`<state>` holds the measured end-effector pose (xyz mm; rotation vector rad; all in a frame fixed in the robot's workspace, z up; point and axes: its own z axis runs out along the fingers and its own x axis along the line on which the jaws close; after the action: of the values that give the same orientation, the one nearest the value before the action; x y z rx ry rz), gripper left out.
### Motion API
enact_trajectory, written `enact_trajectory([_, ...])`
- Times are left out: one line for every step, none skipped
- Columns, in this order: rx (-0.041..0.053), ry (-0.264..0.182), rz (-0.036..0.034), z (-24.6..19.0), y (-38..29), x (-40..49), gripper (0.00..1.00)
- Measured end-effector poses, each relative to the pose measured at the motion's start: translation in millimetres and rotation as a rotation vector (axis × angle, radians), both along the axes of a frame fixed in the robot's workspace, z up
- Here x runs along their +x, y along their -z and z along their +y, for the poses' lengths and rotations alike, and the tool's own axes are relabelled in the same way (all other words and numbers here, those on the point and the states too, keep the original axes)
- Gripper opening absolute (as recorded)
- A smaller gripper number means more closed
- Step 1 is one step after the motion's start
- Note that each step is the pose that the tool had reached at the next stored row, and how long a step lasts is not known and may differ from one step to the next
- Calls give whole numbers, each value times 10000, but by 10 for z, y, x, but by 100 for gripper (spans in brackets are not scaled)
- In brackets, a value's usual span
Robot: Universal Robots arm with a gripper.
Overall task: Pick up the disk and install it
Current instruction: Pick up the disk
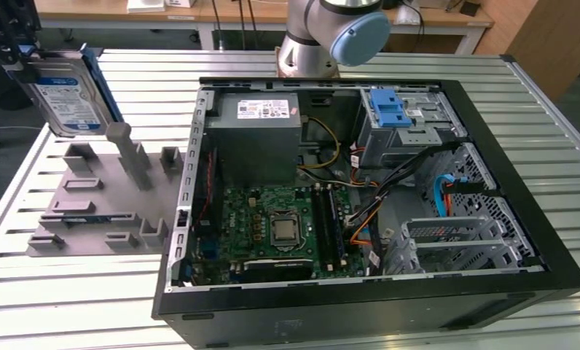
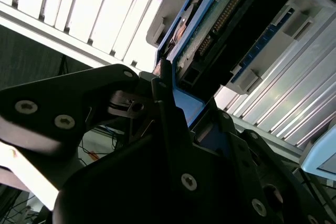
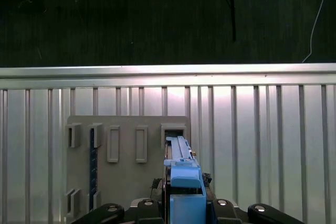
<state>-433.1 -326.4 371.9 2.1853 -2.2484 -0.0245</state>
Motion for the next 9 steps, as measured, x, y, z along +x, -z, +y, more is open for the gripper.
enact_trajectory([1,0,-1,0,-7,0,36])
enact_trajectory([1,0,0,0,-14,0,36])
enact_trajectory([2,0,0,0,-20,0,36])
enact_trajectory([2,0,0,0,-27,0,36])
enact_trajectory([3,0,0,0,-34,0,36])
enact_trajectory([3,0,0,0,-40,0,36])
enact_trajectory([4,0,0,0,-47,0,36])
enact_trajectory([4,0,0,0,-54,0,36])
enact_trajectory([5,0,0,0,-62,0,36])
